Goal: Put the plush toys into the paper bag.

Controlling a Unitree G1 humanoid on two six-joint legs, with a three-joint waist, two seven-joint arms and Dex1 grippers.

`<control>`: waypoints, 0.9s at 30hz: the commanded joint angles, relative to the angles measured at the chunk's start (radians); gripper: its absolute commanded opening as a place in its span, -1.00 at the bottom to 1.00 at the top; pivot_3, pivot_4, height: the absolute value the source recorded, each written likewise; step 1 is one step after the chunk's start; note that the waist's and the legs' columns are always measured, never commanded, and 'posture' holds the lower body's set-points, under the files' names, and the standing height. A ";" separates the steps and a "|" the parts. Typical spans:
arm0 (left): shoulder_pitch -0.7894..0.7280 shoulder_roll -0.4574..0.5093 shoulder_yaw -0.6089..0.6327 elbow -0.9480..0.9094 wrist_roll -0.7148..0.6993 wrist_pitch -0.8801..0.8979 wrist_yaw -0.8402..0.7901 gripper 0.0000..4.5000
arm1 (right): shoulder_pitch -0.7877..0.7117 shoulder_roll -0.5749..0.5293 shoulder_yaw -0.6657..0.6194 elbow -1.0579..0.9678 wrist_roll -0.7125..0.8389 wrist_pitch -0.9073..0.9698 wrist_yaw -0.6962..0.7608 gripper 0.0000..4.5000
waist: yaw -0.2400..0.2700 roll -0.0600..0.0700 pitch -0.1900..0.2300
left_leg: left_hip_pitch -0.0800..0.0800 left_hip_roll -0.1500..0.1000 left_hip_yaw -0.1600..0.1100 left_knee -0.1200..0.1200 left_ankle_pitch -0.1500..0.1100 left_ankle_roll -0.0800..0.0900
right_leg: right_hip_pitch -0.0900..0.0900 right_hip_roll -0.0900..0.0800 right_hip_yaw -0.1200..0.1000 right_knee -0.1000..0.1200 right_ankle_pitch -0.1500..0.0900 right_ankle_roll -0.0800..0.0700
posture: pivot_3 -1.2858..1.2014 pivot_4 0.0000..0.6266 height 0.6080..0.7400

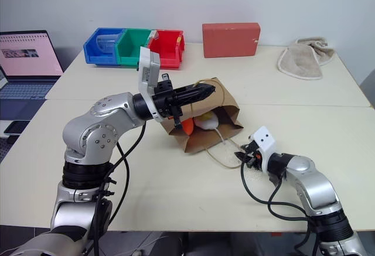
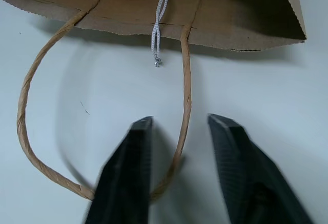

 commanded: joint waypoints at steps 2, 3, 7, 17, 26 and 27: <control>-0.014 0.015 0.022 -0.023 -0.016 -0.004 -0.001 -1.00 | -0.025 -0.003 -0.046 -0.049 0.074 0.046 0.034 -0.98 | 0.000 0.000 0.000 | 0.000 0.000 0.000 0.000 0.000 0.000 | 0.000 0.000 0.000 0.000 0.000 0.000 | 0.03 -0.52 1.00; -0.016 0.017 0.027 -0.021 -0.020 -0.001 -0.001 -1.00 | -0.028 -0.003 -0.057 -0.057 0.094 0.062 0.041 -0.98 | 0.000 0.000 0.000 | 0.000 0.000 0.000 0.000 0.000 0.000 | 0.000 0.000 0.000 0.000 0.000 0.000 | 0.03 -0.52 1.00; -0.032 0.035 0.038 -0.008 -0.032 0.009 -0.012 -1.00 | -0.048 -0.011 -0.127 -0.100 0.191 0.143 0.051 -0.98 | 0.000 0.000 0.000 | 0.000 0.000 0.000 0.000 0.000 0.000 | 0.000 0.000 0.000 0.000 0.000 0.000 | 0.03 -0.52 1.00; -0.202 0.085 0.073 0.094 -0.024 -0.006 -0.028 -1.00 | -0.183 -0.190 -0.452 -0.186 0.550 0.440 0.068 -0.98 | 0.003 0.000 0.000 | -0.001 0.000 0.000 0.000 0.000 0.000 | 0.000 0.000 0.000 0.000 0.000 0.000 | 0.03 -0.52 1.00; -0.312 0.043 0.044 0.269 0.030 -0.040 -0.021 -1.00 | -0.343 -0.325 -0.536 -0.105 0.712 0.580 0.031 -0.98 | 0.003 0.000 0.000 | -0.001 0.000 0.000 0.000 0.000 0.000 | 0.000 0.000 0.000 -0.001 0.000 0.000 | 0.03 -0.52 1.00; -0.315 0.037 0.039 0.286 0.042 -0.049 -0.023 -1.00 | -0.350 -0.328 -0.534 -0.099 0.717 0.581 0.027 -0.98 | 0.002 0.000 0.000 | -0.001 0.000 0.000 0.000 0.000 0.000 | 0.000 0.000 0.000 -0.001 0.000 0.000 | 0.03 -0.52 1.00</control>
